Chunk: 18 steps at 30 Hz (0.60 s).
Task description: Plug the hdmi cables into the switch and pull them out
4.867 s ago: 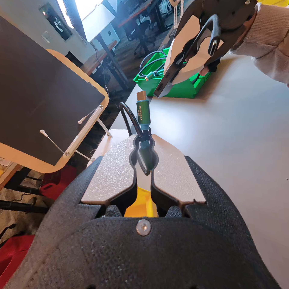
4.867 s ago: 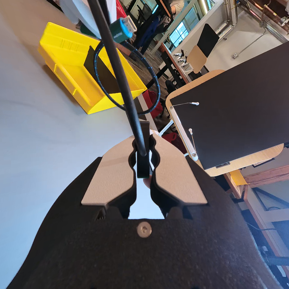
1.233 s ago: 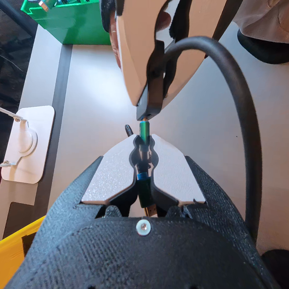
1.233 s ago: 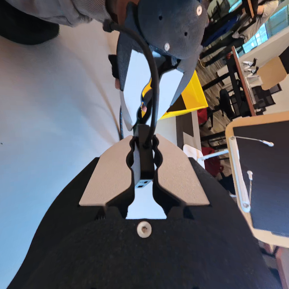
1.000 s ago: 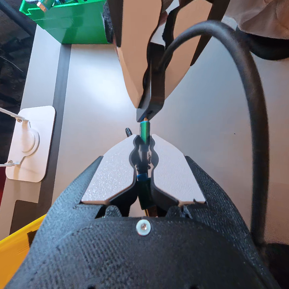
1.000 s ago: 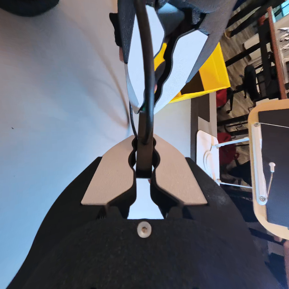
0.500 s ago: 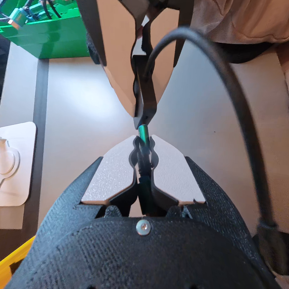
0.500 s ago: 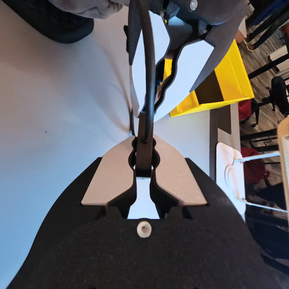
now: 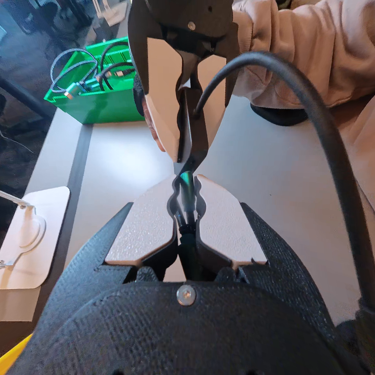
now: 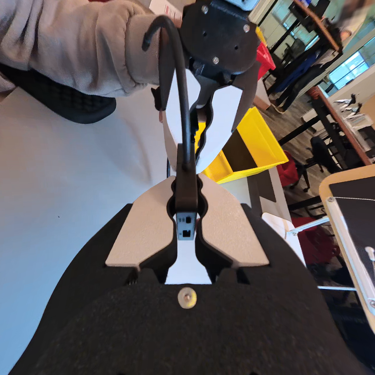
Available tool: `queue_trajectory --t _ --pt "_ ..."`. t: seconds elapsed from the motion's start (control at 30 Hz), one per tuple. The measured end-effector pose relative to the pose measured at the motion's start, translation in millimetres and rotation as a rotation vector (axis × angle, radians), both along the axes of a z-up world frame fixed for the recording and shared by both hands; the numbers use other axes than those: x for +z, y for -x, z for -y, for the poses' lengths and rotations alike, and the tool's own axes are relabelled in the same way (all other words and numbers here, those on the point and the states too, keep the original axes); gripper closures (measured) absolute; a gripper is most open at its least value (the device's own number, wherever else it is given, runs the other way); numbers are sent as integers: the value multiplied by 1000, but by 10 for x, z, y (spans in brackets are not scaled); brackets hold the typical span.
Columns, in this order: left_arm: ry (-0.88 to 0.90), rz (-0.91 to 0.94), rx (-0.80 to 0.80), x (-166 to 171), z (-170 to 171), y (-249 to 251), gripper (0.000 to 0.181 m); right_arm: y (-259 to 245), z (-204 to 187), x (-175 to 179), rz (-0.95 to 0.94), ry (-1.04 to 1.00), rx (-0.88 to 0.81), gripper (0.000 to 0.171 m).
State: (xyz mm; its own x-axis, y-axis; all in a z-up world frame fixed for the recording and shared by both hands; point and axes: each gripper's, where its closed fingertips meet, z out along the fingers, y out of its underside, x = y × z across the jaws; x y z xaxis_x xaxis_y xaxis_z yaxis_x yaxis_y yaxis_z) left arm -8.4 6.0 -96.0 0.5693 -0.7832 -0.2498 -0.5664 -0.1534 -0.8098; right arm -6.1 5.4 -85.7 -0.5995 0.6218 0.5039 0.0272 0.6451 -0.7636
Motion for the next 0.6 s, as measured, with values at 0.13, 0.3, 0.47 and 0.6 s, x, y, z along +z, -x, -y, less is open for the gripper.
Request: queue_trajectory --t 0.13,0.3,0.47,0.6 --pt "-26 17 -7 18 -28 -16 168 -29 -90 60 -10 24 -23 151" --pt "-29 40 4 17 -55 31 169 -43 -180 193 -59 -14 -86 146" --pt "-43 36 10 2 -92 19 170 -94 -166 287 -61 -20 -99 144" --pt "-88 67 39 82 -145 50 169 -148 -211 313 -55 -39 -106 155"
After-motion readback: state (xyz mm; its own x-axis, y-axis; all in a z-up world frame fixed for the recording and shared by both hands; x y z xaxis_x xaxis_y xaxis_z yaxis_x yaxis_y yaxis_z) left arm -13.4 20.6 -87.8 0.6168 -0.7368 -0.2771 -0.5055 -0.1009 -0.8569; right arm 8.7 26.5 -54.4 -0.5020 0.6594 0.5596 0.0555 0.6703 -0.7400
